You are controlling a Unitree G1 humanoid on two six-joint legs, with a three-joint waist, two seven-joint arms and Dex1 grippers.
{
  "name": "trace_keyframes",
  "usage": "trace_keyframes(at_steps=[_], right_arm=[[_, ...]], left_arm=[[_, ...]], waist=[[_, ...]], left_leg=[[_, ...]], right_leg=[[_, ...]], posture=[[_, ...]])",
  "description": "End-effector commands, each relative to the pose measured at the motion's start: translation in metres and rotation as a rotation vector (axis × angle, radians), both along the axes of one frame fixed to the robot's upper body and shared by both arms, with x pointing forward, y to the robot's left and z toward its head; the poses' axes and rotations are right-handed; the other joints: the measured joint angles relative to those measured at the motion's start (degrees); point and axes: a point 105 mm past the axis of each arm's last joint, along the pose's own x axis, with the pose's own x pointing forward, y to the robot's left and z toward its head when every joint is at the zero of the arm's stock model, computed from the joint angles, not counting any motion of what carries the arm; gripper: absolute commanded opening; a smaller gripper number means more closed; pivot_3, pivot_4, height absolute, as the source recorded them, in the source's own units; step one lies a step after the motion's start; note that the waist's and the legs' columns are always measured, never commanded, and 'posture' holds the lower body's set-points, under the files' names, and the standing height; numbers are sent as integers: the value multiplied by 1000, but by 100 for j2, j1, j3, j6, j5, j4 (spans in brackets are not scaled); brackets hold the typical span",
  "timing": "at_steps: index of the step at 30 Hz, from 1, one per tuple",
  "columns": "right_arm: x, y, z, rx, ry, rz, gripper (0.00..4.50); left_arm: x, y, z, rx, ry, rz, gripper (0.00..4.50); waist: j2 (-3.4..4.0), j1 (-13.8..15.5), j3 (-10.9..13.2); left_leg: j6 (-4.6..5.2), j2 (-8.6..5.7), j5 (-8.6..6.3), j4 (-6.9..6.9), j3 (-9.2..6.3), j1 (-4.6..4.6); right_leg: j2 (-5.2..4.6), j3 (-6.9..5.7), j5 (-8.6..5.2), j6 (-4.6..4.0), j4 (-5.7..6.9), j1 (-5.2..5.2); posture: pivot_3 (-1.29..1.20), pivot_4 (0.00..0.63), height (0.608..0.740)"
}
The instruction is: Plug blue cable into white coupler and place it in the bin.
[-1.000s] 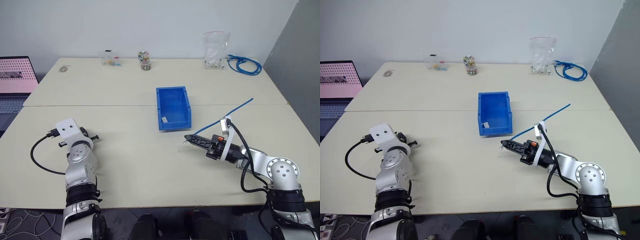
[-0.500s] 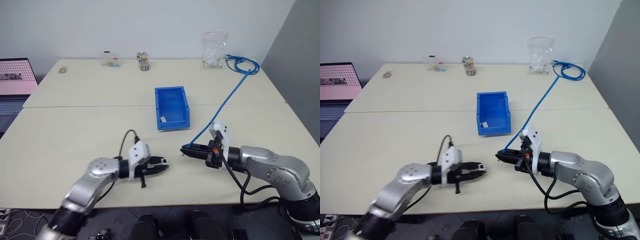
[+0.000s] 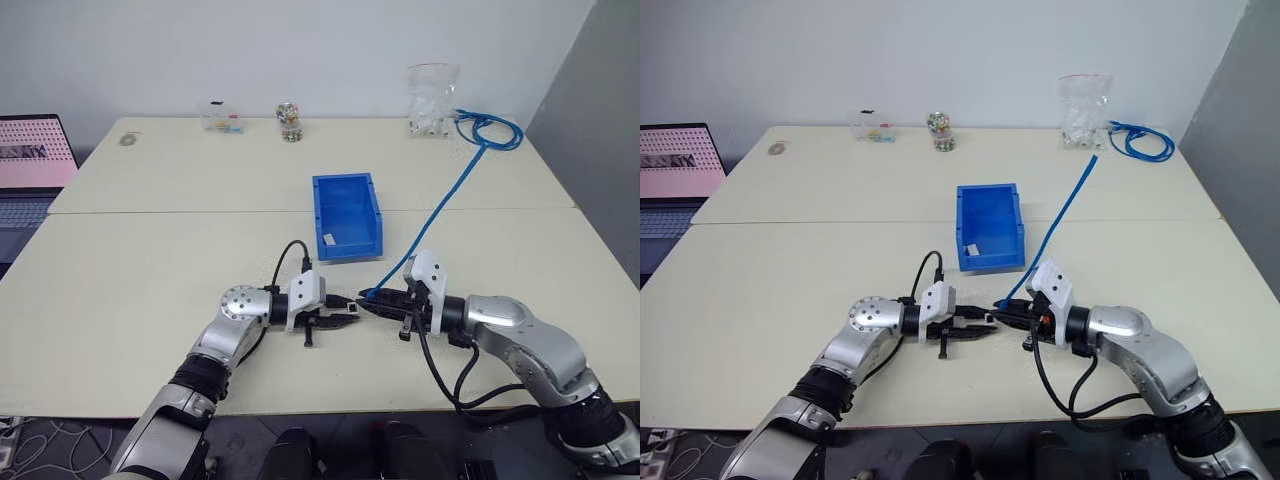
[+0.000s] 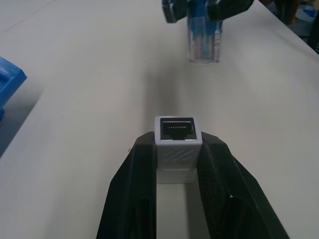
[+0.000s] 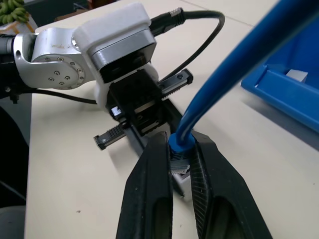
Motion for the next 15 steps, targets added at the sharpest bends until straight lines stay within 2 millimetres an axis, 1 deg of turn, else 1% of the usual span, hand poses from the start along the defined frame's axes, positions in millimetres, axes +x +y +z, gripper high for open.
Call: trace_keyframes(at_steps=[1, 4, 7, 11, 15], right_arm=[[2, 7, 8, -2, -81, 60, 204], [4, 11, 6, 3, -77, 84, 204], [3, 15, -2, -5, -64, 103, 204], [2, 17, -10, -22, -59, 123, 204], [1, 18, -14, -39, -57, 147, 204]], left_arm=[[-16, 1, -11, 32, 93, -66, 782], [-16, 3, -10, 34, 97, -57, 782], [-15, 3, -10, 41, 98, -47, 782], [-15, 5, -13, 48, 99, -27, 782], [-20, 7, -12, 46, 108, -24, 782]], waist=[[0, -11, 0], [0, -42, 0], [0, -42, 0], [0, -42, 0], [0, -50, 0]], left_leg=[[0, 0, 0, -1, 0, 1], [0, 2, 0, -2, -2, 1], [0, 2, 0, -2, -5, 1], [0, 2, 0, -1, -5, 1], [0, 2, 0, -1, -5, 3]], right_leg=[[0, 0, 1, -1, 0, 0], [0, 1, 1, -3, 2, -1], [-1, 2, 1, -3, 2, -1], [-1, 2, 3, -6, 4, -1], [-4, 3, 3, -7, 5, -1]], posture=[[0, 150, 740], [0, 150, 740], [0, 150, 740], [0, 150, 740], [0, 150, 740]])
